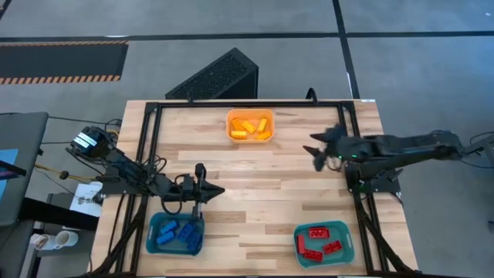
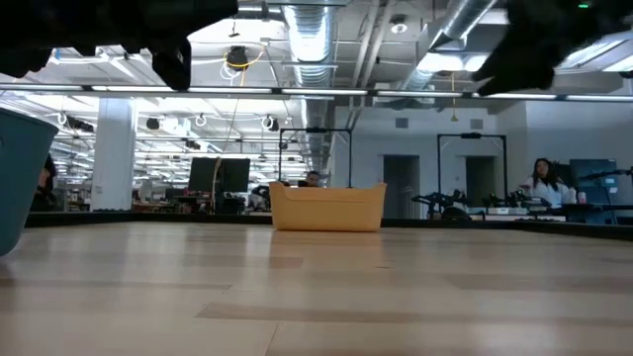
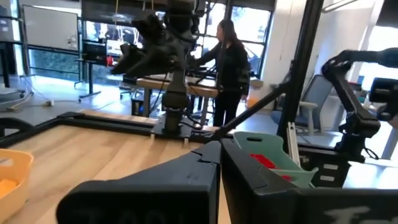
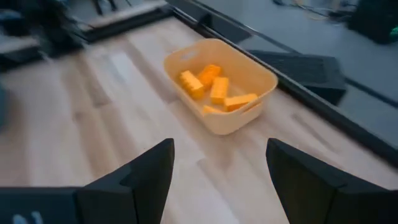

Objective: Sort & place blocks by color
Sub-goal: Return to Home Position

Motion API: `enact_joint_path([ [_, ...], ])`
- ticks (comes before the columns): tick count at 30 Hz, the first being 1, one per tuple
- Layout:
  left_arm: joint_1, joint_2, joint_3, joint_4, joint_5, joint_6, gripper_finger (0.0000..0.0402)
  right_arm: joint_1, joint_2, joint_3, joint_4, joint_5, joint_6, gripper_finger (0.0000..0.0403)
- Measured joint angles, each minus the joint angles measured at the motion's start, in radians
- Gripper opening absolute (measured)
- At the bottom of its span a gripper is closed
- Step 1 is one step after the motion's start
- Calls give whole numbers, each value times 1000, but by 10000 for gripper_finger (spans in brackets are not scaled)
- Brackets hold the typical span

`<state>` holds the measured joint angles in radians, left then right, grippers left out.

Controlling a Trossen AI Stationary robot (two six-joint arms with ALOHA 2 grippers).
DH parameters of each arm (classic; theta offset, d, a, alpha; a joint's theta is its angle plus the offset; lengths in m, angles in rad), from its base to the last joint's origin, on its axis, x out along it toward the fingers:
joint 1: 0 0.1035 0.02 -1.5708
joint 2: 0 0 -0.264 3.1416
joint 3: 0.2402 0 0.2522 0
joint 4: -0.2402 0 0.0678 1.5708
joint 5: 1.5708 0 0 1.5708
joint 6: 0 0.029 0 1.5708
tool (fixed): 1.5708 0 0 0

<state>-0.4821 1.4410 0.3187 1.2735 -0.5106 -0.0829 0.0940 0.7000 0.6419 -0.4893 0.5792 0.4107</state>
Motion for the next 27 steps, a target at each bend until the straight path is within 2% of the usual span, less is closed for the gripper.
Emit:
enact_joint_path([
  [5,46,-7,0,46,6,40,0,60,-313,-145,78,-9,12,273],
  [9,140,-74,0,62,90,43,0,114,-509,-196,187,-101,-118,273],
  [12,228,-163,0,-3,179,12,0,155,-616,-213,217,-133,-205,272],
  [15,304,-289,0,-140,214,8,0,199,-697,-246,241,-137,-260,259],
  [20,383,-541,0,-386,212,34,0,253,-681,-266,217,-136,-280,200],
  [24,393,-725,0,-612,202,73,0,291,-667,-316,280,-144,-293,124],
  [27,386,-835,0,-818,172,33,0,320,-670,-372,348,-151,-370,65],
])
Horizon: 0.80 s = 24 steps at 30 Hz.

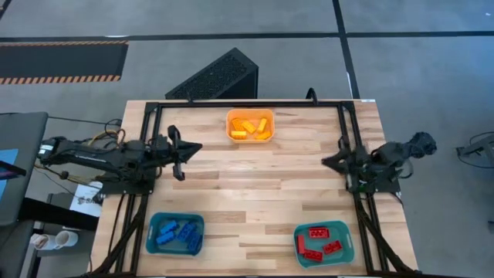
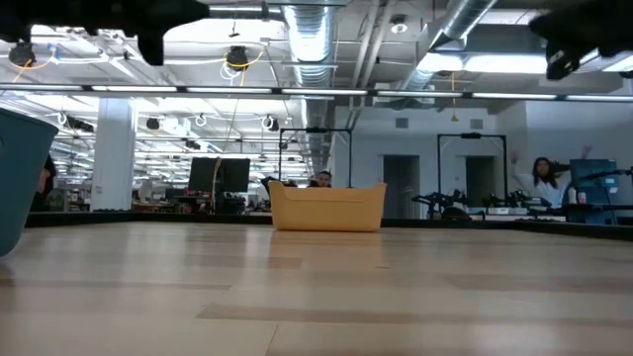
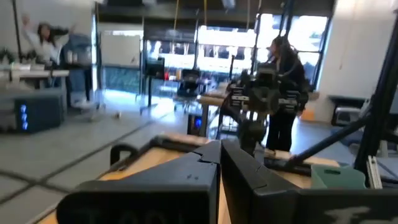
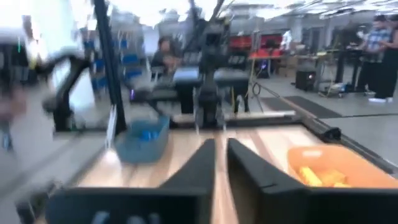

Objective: Sort & place blocks by color
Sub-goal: Return to Home Position

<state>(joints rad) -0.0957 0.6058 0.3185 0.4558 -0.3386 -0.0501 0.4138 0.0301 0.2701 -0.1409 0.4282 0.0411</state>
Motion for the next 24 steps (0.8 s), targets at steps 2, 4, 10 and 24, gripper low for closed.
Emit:
enact_joint_path([
  [2,-3,-43,-1,-72,-28,-22,0,15,2,-55,35,0,-59,29],
  [4,-4,-77,-25,-80,-46,-37,0,24,1,-105,117,-7,-117,9],
  [10,-4,-125,-141,50,-40,-12,0,28,-15,-227,335,-150,-286,15],
  [24,-4,-250,-307,92,-7,-58,0,-74,-28,-262,218,-215,-227,5],
])
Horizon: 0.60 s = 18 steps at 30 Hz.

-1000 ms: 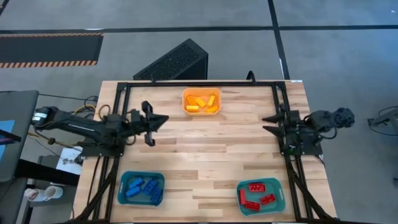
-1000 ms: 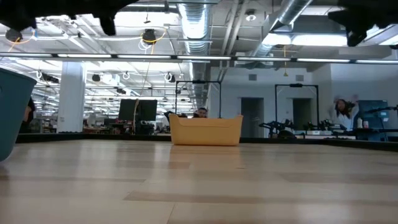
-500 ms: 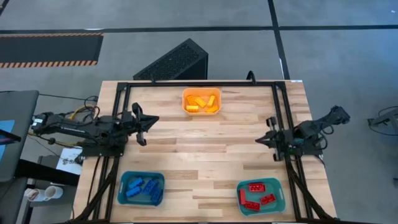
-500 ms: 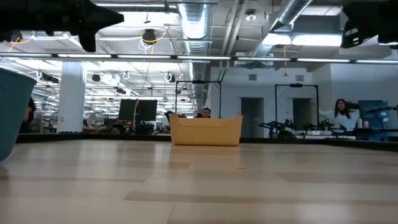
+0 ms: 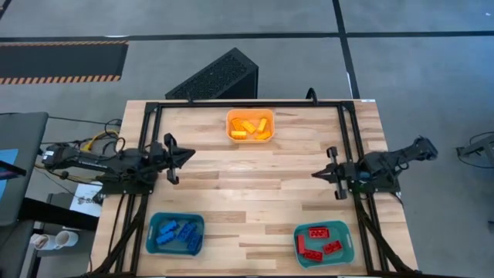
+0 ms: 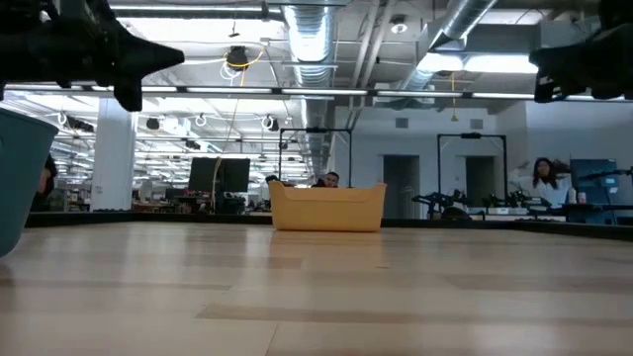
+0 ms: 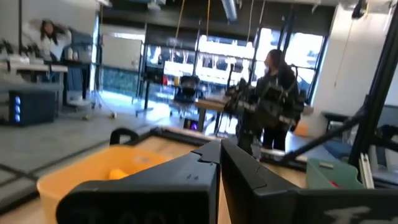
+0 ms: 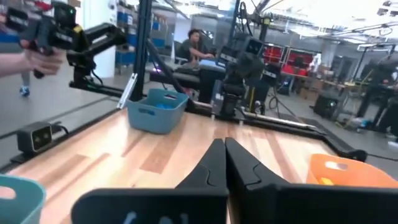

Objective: Sort & place blocks by color
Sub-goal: Return to Home Position

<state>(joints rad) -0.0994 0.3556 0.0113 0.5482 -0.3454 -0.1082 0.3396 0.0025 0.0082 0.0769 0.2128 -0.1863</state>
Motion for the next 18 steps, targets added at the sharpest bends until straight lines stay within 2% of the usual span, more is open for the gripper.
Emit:
enact_joint_path([
  [10,0,-36,2,-225,55,-62,0,-63,0,-1,-33,-123,141,3],
  [13,0,-95,19,-313,74,-59,0,-51,0,-1,-41,-148,192,2],
  [18,0,-291,26,-442,106,-4,0,-33,0,-2,-43,-134,213,2],
])
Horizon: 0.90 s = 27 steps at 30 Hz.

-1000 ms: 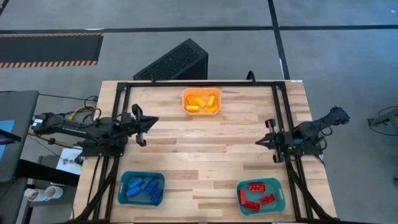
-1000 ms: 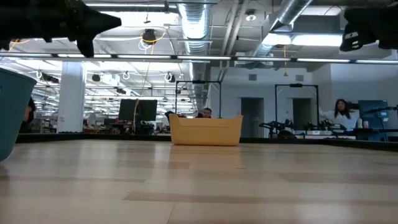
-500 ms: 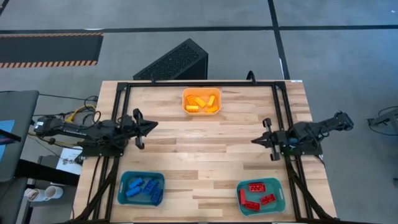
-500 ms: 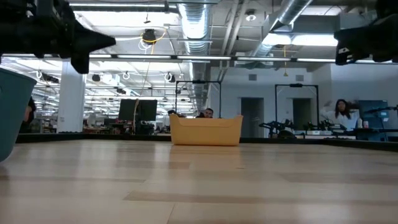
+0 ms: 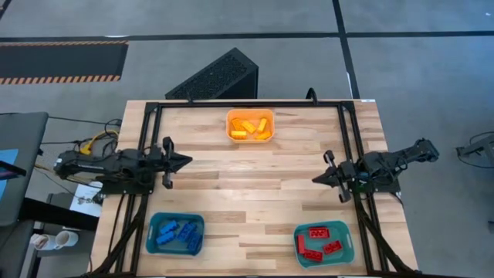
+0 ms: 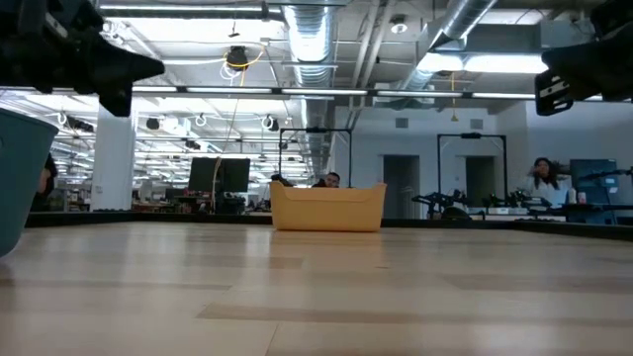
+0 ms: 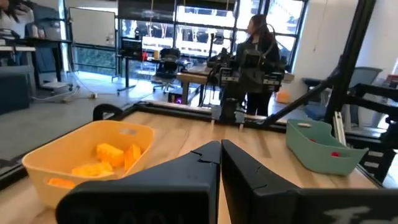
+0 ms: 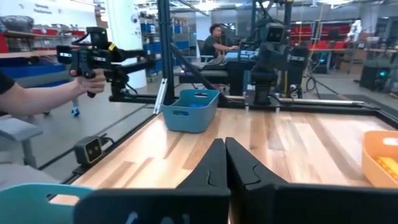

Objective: Sort & place blocks by color
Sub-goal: Return to Home Position

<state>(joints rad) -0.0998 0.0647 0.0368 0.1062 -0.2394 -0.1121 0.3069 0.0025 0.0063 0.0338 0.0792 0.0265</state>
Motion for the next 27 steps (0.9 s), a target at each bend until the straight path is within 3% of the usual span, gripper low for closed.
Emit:
enact_joint_path([
  [4,-2,-62,-4,-102,-5,17,0,-2,1,0,1,22,-5,1],
  [10,-8,-57,-26,-45,22,42,0,-4,7,0,0,25,-8,3],
  [17,-9,-59,-27,-42,32,95,0,-36,24,0,0,25,-8,36],
  [27,-9,-59,-27,-54,129,133,0,-41,24,-1,1,25,-8,50],
])
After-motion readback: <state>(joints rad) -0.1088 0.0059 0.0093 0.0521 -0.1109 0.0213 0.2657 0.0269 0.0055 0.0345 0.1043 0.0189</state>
